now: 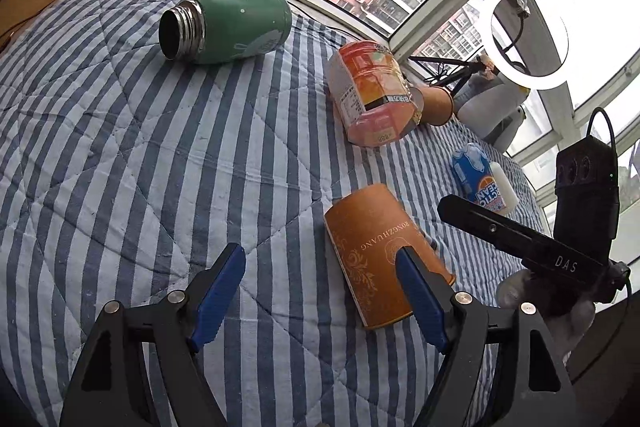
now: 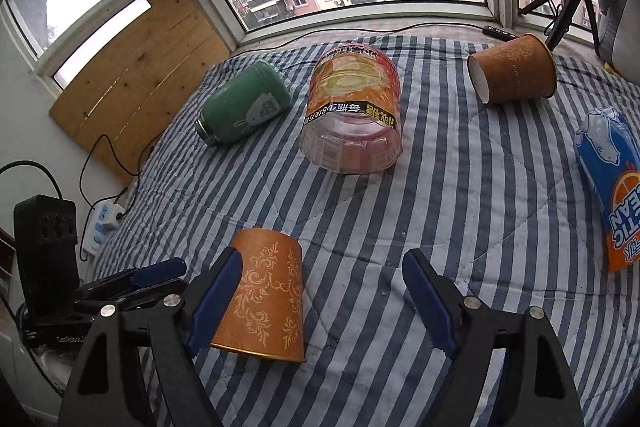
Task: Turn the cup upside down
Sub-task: 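Rotate the held brown cup upright, rim down, with the left gripper, then lower the brown cup rim-down onto the bedspread and open the left gripper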
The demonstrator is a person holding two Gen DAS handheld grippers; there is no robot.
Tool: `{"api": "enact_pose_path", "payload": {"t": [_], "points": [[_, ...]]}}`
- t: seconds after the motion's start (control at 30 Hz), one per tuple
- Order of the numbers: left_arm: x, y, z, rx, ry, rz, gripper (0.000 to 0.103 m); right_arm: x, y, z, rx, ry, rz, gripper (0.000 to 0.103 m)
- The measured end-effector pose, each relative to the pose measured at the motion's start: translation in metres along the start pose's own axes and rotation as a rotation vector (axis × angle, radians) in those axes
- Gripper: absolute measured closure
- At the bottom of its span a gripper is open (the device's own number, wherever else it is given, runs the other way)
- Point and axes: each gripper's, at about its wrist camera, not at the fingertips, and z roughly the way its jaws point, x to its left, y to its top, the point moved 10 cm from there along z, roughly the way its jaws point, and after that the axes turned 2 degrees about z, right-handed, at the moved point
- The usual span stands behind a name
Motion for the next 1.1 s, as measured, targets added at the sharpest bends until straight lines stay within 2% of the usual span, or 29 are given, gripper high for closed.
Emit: {"api": "enact_pose_path", "payload": {"t": [0.1,0.23,0.47,0.63,0.67,0.7,0.97,1.1], "points": [[-0.011,0.001,0.006,0.017,-0.044,-0.005,0.026,0.008,-0.005,0.011,0.044,0.043,0.003,0.033],[-0.024,-0.001,0.018,0.050,-0.064,0.019,0.038,0.016,-0.009,0.020,0.087,0.092,0.031,0.039],[-0.036,-0.001,0.031,0.075,-0.092,0.030,0.042,0.021,-0.006,0.030,0.141,0.153,0.073,0.041],[-0.047,-0.003,0.037,0.097,-0.106,0.066,0.045,0.022,-0.010,0.040,0.178,0.159,0.080,0.041],[-0.049,-0.004,0.037,0.100,-0.108,0.072,0.047,0.022,-0.011,0.042,0.179,0.157,0.083,0.044],[-0.052,-0.004,0.039,0.104,-0.116,0.077,0.047,0.023,-0.011,0.042,0.178,0.160,0.082,0.052],[-0.074,-0.007,0.042,0.085,-0.113,0.133,0.048,0.020,-0.013,0.024,0.112,0.159,0.062,0.052],[-0.089,-0.008,0.041,0.060,-0.105,0.189,0.049,0.015,-0.012,0.006,0.031,0.154,0.047,0.052]]}}
